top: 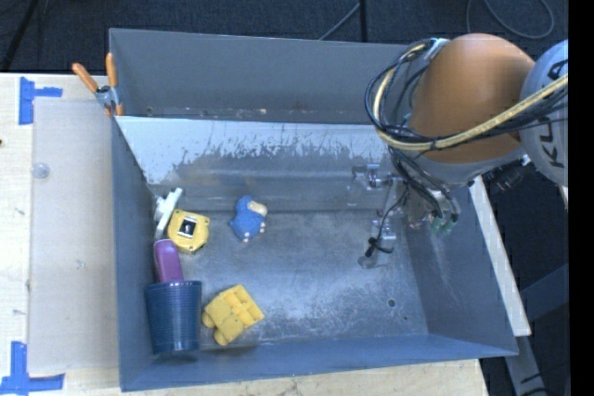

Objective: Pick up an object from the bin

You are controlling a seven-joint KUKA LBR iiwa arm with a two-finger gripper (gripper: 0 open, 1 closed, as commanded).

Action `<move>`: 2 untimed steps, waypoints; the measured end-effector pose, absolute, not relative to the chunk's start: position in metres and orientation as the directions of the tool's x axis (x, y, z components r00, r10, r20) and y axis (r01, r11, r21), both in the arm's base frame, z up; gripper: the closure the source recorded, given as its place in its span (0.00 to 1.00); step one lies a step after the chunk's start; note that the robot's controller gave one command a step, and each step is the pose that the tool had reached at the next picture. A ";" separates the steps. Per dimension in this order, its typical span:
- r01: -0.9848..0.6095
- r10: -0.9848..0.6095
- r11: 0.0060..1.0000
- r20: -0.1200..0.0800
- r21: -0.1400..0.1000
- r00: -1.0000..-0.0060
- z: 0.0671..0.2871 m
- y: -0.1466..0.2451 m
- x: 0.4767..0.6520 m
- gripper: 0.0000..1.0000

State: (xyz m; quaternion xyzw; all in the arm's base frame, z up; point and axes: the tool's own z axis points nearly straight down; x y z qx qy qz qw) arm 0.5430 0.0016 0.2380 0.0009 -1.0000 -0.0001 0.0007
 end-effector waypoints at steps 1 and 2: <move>-0.002 -0.002 1.000 0.001 0.000 -1.000 0.238 0.002 0.543 0.00; -0.018 -0.018 1.000 -0.009 -0.001 -1.000 0.205 0.022 0.540 0.00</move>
Offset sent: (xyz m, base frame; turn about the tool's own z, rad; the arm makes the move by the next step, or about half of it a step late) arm -0.0120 0.0481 -0.0772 -0.0432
